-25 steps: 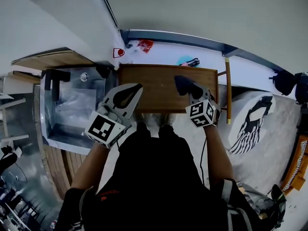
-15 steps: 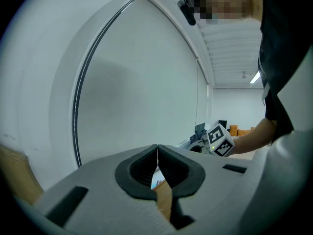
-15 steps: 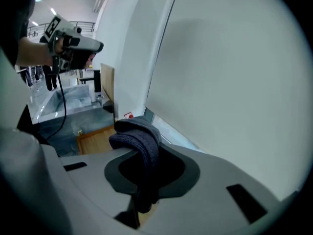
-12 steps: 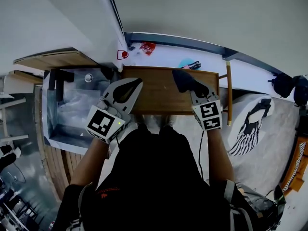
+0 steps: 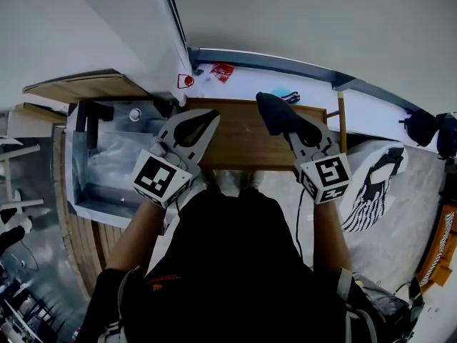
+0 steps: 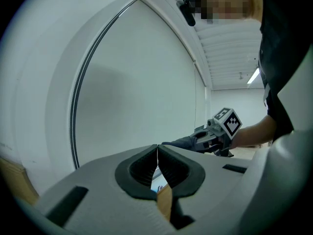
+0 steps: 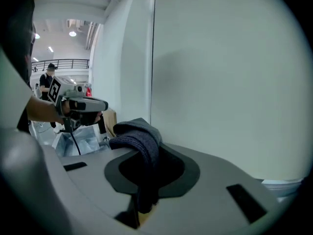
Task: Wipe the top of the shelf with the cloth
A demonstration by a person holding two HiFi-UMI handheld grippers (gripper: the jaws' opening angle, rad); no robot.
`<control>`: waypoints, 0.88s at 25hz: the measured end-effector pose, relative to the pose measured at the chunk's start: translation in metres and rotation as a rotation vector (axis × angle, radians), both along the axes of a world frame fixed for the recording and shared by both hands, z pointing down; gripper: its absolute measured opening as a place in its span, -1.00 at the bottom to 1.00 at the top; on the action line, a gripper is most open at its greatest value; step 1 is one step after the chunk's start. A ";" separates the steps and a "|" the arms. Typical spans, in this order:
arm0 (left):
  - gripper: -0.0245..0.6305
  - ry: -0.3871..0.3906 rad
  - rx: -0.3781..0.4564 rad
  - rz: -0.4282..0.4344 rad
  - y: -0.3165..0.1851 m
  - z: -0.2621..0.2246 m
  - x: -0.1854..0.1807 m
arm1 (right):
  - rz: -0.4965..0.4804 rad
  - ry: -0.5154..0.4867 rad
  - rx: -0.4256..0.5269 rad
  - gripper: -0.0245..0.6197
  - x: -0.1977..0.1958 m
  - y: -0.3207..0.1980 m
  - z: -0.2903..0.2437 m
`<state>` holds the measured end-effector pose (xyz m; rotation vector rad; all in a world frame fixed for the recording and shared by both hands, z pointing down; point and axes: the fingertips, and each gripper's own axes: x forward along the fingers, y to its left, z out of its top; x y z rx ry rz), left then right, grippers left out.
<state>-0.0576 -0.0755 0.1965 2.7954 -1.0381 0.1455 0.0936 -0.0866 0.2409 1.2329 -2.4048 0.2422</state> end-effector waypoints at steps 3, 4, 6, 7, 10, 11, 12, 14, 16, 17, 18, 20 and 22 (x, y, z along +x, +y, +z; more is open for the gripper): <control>-0.85 0.000 0.018 -0.001 0.000 -0.003 0.001 | -0.010 -0.047 0.026 -0.80 -0.005 0.002 -0.018; -0.85 0.000 0.011 -0.006 0.001 -0.004 0.002 | -0.014 -0.059 0.032 -0.80 -0.007 0.003 -0.023; -0.85 0.002 -0.002 -0.013 0.002 -0.006 0.004 | -0.022 -0.074 0.047 -0.80 -0.009 0.004 -0.031; -0.85 0.003 -0.003 -0.015 0.003 -0.006 0.004 | -0.026 -0.077 0.052 -0.80 -0.010 0.004 -0.033; -0.85 -0.001 0.007 -0.015 0.004 -0.005 0.004 | -0.034 -0.082 0.052 -0.80 -0.013 0.006 -0.033; -0.85 -0.005 0.017 -0.011 0.005 -0.004 0.004 | -0.036 -0.083 0.050 -0.80 -0.013 0.006 -0.032; -0.85 -0.009 0.026 -0.007 0.005 -0.002 0.004 | -0.038 -0.084 0.046 -0.80 -0.012 0.007 -0.031; -0.85 -0.010 0.005 -0.015 0.006 0.001 0.004 | -0.041 -0.088 0.038 -0.80 -0.012 0.007 -0.029; -0.85 -0.009 -0.021 -0.027 0.006 0.003 0.004 | -0.044 -0.091 0.033 -0.80 -0.011 0.007 -0.027; -0.85 -0.010 -0.023 -0.030 0.006 0.004 0.004 | -0.047 -0.090 0.031 -0.80 -0.011 0.007 -0.026; -0.85 -0.011 -0.021 -0.031 0.006 0.005 0.003 | -0.050 -0.087 0.031 -0.80 -0.011 0.008 -0.026; -0.85 -0.015 -0.013 -0.031 0.006 0.006 0.004 | -0.056 -0.079 0.028 -0.80 -0.011 0.009 -0.024; -0.85 -0.016 -0.029 -0.037 0.006 0.008 0.004 | -0.058 -0.073 0.022 -0.80 -0.010 0.009 -0.021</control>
